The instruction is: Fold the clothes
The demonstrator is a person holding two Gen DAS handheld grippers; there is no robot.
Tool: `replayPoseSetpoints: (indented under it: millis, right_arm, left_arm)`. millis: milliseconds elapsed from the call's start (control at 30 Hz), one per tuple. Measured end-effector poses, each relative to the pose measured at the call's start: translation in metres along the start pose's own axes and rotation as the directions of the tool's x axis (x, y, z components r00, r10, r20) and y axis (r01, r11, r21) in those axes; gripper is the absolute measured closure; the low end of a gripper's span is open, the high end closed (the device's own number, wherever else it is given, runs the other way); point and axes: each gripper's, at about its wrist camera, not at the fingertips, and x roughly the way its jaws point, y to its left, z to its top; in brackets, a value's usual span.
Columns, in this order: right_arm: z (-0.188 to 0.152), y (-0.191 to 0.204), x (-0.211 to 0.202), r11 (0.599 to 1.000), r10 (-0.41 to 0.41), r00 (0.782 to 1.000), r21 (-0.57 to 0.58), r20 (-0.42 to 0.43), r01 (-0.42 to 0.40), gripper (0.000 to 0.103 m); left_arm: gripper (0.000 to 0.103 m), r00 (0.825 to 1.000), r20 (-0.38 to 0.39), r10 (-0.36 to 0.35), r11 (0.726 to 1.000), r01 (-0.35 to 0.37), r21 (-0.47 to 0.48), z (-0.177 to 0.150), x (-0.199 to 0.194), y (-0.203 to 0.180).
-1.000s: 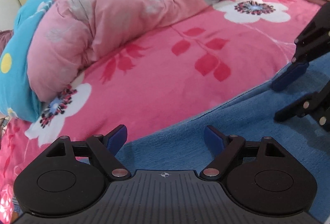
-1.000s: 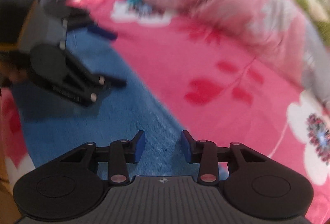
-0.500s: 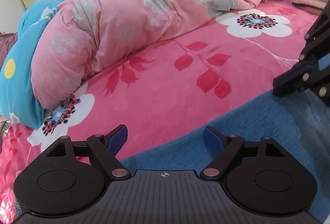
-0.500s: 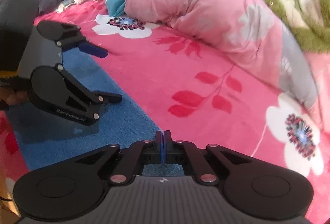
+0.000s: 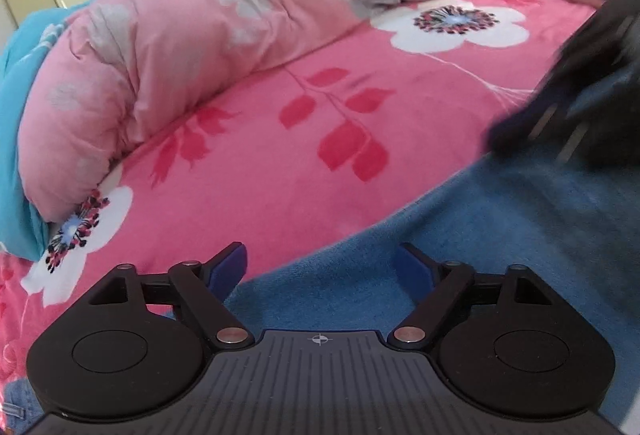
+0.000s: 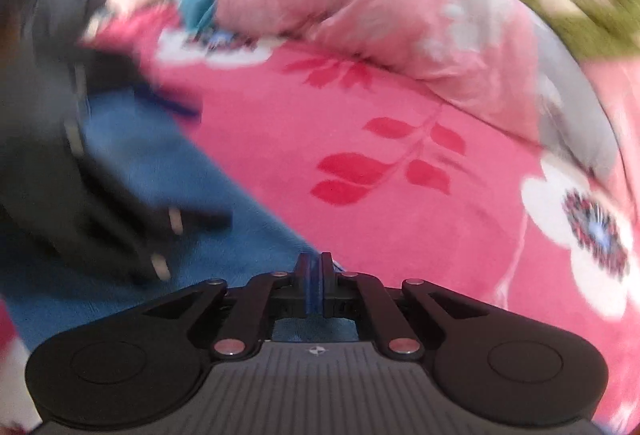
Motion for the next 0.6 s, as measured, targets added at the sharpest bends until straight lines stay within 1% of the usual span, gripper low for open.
replayPoseSetpoints:
  millis: [67, 133, 233, 267, 333, 400, 500, 567, 600]
  right_arm:
    - [-0.004, -0.022, -0.03, 0.995, -0.04, 0.999, 0.091, 0.031, 0.037, 0.089]
    - [-0.013, -0.044, -0.065, 0.981, -0.098, 0.993, 0.174, 0.062, 0.086, 0.055]
    - [-0.039, -0.063, -0.11, 0.95, -0.163, 0.983, 0.281, 0.079, 0.135, 0.042]
    - [-0.047, -0.068, -0.122, 0.939, -0.179, 0.981, 0.311, 0.078, 0.147, 0.041]
    - [-0.063, -0.068, -0.13, 0.927, -0.194, 0.979, 0.338, 0.055, 0.165, 0.04]
    - [-0.075, -0.061, -0.129, 0.927, -0.223, 0.975, 0.313, 0.015, 0.207, 0.039]
    - [-0.094, -0.049, -0.118, 0.92, -0.275, 0.96, 0.277, -0.048, 0.277, 0.04]
    - [-0.108, -0.048, -0.111, 0.909, -0.307, 0.948, 0.269, -0.089, 0.32, 0.053]
    - [-0.114, -0.051, -0.111, 0.902, -0.316, 0.944, 0.278, -0.098, 0.331, 0.074]
  left_arm:
    - [0.017, 1.0, -0.003, -0.007, 1.0, 0.007, -0.02, 0.0, 0.001, 0.002]
    - [0.016, 1.0, -0.006, -0.013, 0.999, 0.013, -0.038, 0.0, 0.002, 0.004]
    - [0.016, 1.0, -0.008, -0.005, 0.999, 0.005, -0.048, 0.0, 0.003, 0.003]
    - [0.016, 1.0, -0.008, 0.001, 0.999, -0.001, -0.048, 0.0, 0.003, 0.002]
    - [0.014, 1.0, -0.01, 0.016, 0.999, -0.017, -0.044, 0.001, 0.004, 0.0]
    - [0.012, 0.999, -0.013, 0.031, 0.999, -0.032, -0.037, 0.002, 0.004, -0.002]
    - [0.011, 0.999, -0.02, 0.047, 0.998, -0.047, -0.032, 0.003, 0.004, -0.003]
    - [0.01, 0.998, -0.026, 0.052, 0.998, -0.053, -0.032, 0.004, 0.004, -0.003]
    - [0.01, 0.998, -0.028, 0.054, 0.998, -0.055, -0.032, 0.005, 0.005, -0.003]
